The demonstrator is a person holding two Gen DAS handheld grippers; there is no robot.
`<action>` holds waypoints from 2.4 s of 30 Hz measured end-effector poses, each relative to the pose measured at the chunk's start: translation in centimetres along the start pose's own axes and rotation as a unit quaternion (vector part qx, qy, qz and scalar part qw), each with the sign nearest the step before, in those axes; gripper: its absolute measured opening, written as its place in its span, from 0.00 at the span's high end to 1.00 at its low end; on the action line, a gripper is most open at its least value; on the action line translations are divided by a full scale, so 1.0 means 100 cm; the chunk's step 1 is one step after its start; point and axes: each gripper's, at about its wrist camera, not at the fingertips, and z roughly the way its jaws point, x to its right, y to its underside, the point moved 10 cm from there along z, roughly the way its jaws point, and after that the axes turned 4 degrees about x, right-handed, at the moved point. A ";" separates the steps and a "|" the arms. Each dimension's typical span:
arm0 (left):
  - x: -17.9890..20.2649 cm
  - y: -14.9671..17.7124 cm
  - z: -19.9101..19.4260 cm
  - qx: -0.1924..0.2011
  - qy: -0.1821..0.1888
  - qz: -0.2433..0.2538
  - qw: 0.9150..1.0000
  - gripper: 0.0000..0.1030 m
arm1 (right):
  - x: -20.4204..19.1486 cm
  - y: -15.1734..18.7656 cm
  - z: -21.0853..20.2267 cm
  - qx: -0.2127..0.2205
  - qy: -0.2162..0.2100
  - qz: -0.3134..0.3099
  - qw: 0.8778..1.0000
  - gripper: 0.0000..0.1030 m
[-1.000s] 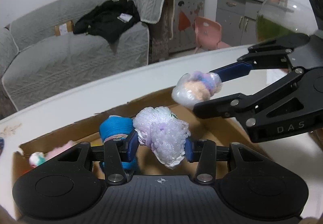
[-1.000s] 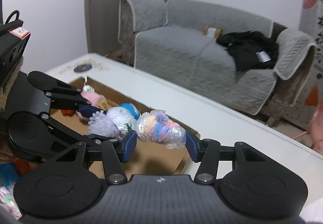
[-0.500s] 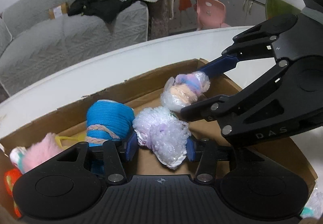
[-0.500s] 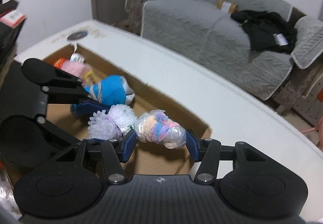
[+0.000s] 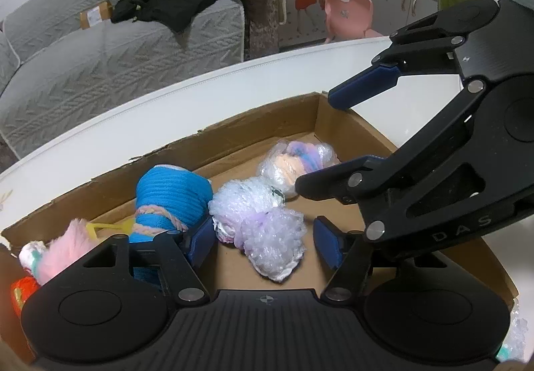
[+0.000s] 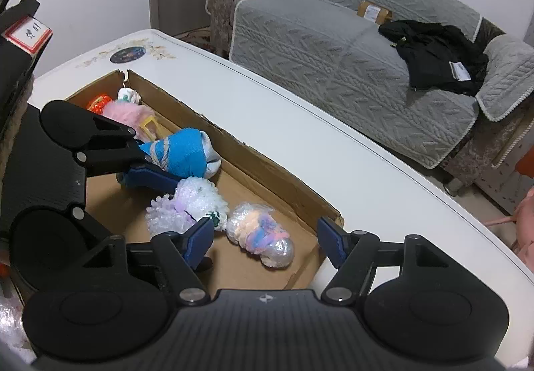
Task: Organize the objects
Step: 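Lower both bubble-wrapped bundles into the box and open both grippers, then move both grippers back over the remaining bundles on the table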
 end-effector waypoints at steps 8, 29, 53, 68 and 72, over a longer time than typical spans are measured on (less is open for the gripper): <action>-0.002 0.001 -0.005 -0.023 0.010 -0.010 1.000 0.30 | -0.002 0.000 -0.002 -0.015 0.000 -0.008 1.000 0.37; -0.007 0.003 -0.027 -0.036 -0.001 -0.005 0.999 0.29 | -0.012 -0.003 -0.010 -0.024 0.011 -0.013 1.000 0.32; -0.077 0.083 -0.203 0.075 -0.072 -0.052 0.993 0.21 | -0.090 0.020 -0.122 0.064 0.002 0.023 0.998 0.19; -0.034 0.209 -0.256 0.073 -0.032 -0.150 0.986 0.17 | -0.201 0.107 -0.162 0.107 -0.063 0.043 0.991 0.15; -0.024 0.220 -0.239 0.059 -0.013 -0.168 0.984 0.17 | -0.213 0.117 -0.147 0.097 -0.071 0.048 0.992 0.20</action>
